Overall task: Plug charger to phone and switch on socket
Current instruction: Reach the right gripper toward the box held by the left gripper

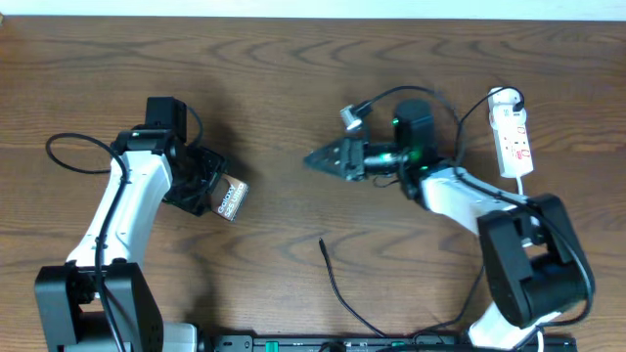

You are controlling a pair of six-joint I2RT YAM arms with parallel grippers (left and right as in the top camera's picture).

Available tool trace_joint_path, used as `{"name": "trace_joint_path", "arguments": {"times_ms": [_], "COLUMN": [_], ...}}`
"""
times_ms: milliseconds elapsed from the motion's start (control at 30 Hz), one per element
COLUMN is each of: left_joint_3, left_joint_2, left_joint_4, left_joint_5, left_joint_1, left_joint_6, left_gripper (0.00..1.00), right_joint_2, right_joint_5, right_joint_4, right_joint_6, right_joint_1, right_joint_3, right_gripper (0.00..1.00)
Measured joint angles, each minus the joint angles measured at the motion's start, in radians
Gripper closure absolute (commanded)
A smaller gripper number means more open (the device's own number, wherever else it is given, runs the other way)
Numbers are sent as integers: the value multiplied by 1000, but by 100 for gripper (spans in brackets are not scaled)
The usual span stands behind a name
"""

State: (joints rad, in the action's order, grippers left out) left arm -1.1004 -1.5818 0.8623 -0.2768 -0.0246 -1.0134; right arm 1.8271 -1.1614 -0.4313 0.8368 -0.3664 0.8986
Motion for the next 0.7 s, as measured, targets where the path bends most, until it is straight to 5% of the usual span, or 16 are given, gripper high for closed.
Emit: {"name": "trace_joint_path", "arguments": {"times_ms": [700], "left_joint_3": [0], "left_joint_2": [0], "left_joint_4": [1], "left_joint_5": [-10], "left_joint_1": [195], "left_joint_6": [-459], "left_gripper": [93], "right_joint_2": [11], "right_joint_5": [151], "right_joint_4": [-49], "right_joint_6": [77], "right_joint_1": [-219], "right_joint_3": [0], "right_gripper": [1]}}
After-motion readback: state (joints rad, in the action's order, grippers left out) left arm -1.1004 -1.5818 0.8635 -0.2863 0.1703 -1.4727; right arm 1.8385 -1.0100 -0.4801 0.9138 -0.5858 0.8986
